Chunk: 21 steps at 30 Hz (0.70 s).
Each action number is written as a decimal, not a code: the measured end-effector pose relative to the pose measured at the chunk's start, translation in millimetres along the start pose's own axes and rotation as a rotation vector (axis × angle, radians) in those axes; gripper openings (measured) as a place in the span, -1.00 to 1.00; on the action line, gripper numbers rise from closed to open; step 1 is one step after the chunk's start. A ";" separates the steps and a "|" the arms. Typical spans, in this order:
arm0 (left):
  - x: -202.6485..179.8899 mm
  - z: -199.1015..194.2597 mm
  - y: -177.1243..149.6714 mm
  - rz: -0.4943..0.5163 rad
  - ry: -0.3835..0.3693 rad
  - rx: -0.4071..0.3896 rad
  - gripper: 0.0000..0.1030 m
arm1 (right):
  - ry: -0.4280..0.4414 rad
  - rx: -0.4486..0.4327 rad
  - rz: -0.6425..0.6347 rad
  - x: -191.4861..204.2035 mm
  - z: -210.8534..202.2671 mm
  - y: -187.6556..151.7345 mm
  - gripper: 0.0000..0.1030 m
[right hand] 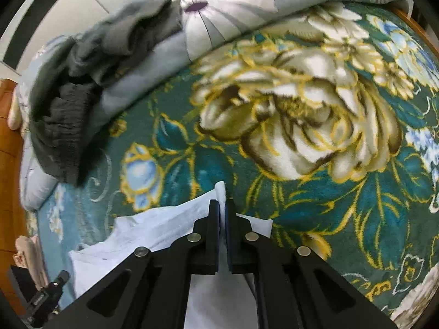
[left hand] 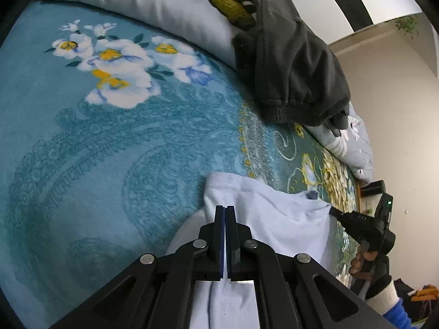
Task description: Fold clothes
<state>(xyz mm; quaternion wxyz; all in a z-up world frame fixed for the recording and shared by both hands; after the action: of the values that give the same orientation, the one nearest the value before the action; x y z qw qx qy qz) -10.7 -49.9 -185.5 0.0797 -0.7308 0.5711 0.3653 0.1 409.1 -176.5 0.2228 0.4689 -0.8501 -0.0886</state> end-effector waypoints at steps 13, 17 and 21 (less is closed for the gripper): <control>-95.7 31.8 -125.9 0.139 -0.196 0.346 -0.98 | 0.114 0.057 0.411 -118.5 -76.7 -117.1 -0.36; -110.3 58.1 -168.3 0.247 -0.138 0.463 -0.98 | 0.187 0.051 0.560 -142.9 -89.9 -155.4 -0.19; -98.9 61.3 -176.3 0.233 -0.130 0.497 -0.96 | 0.210 0.072 0.544 -132.8 -88.0 -165.0 -0.19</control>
<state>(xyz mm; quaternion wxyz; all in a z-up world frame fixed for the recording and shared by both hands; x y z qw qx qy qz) 111.6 118.6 -220.9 0.2505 -0.5932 0.7169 0.2670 226.9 435.5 -197.3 0.3087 0.2379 -0.9194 0.0536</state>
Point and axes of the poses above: each gripper's, at about its wrist camera, not at the fingertips, and z roughly the way its jaws point, x to its left, y to its top, the point moved 2 cm from there along z, roughly the way its jaws point, and after that the axes turned 7 degrees about -x, right-handed, at the moved point
